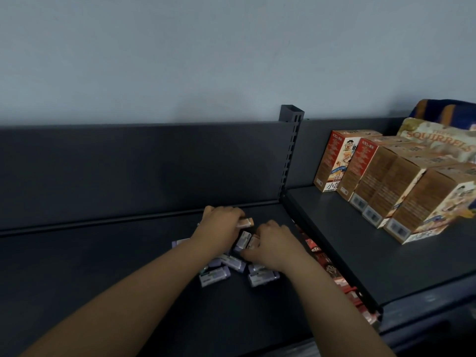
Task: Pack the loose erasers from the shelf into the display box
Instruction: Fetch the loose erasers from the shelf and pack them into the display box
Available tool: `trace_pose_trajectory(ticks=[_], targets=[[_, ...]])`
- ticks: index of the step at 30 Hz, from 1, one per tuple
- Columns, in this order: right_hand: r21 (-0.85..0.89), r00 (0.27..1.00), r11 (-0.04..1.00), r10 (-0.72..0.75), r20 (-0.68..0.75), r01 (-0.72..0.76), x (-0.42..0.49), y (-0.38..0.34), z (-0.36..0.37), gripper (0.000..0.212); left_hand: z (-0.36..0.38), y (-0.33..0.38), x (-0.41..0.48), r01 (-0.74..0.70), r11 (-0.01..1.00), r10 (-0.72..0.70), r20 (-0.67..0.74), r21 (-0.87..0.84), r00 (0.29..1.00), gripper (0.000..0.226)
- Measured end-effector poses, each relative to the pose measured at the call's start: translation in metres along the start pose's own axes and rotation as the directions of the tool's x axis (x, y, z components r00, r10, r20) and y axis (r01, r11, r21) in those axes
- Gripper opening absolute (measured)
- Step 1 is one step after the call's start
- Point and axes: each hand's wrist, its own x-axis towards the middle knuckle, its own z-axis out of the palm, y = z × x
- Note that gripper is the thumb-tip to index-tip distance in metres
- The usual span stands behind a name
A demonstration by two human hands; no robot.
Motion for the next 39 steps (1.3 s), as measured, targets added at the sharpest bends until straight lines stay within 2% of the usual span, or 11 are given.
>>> trace_pose_trajectory(ticks=[4,7,9,11,14,20,23,25,29,34,39], targets=[[-0.048,0.999,0.998,0.036,0.021,-0.035,0.006,-0.007,0.006,0.056,-0.004,-0.004,-0.012,0.009,0.998,-0.01,-0.014,-0.067,1.0,0.035],[0.045,0.998,0.997,0.057,0.004,-0.057,0.001,-0.01,-0.001,0.049,-0.011,-0.012,-0.023,0.031,0.995,-0.032,-0.011,-0.096,0.999,0.04],[0.07,0.997,0.997,0.035,-0.065,-0.03,-0.004,-0.009,-0.006,0.048,-0.018,-0.02,-0.033,0.053,0.986,-0.055,-0.008,-0.161,0.998,0.039],[0.175,0.992,0.984,0.0,-0.129,0.023,-0.01,-0.009,-0.008,0.048,-0.025,-0.03,-0.047,0.066,0.965,-0.073,-0.017,-0.256,0.997,0.037],[0.473,0.988,0.877,-0.011,-0.156,0.085,-0.02,-0.015,-0.011,0.05,-0.038,-0.046,-0.075,0.108,0.937,-0.117,-0.007,-0.332,0.993,0.036],[0.642,0.982,0.744,-0.108,-0.158,0.185,-0.04,-0.045,-0.002,0.027,-0.065,-0.08,-0.143,0.234,0.892,-0.237,0.041,-0.387,0.971,0.031],[0.86,0.977,0.488,-0.209,-0.05,0.149,-0.05,-0.089,0.004,0.029,-0.076,-0.102,-0.175,0.278,0.846,-0.297,0.032,-0.455,0.954,0.03],[0.901,0.962,0.412,-0.271,-0.019,0.134,-0.054,-0.125,0.016,0.029,-0.085,-0.12,-0.195,0.302,0.82,-0.328,0.032,-0.486,0.944,0.033],[0.892,0.949,0.432,-0.316,0.014,0.131,-0.059,-0.187,0.045,0.024,-0.104,-0.161,-0.234,0.335,0.773,-0.395,0.005,-0.539,0.919,0.037],[0.89,0.949,0.442,-0.313,0.036,0.112,-0.073,-0.252,0.071,0.035,-0.119,-0.219,-0.289,0.39,0.669,-0.467,0.05,-0.633,0.883,0.032],[0.866,0.948,0.479,-0.317,0.019,0.143,-0.087,-0.317,0.096,0.023,-0.138,-0.274,-0.337,0.406,0.536,-0.531,0.078,-0.74,0.844,0.027]])
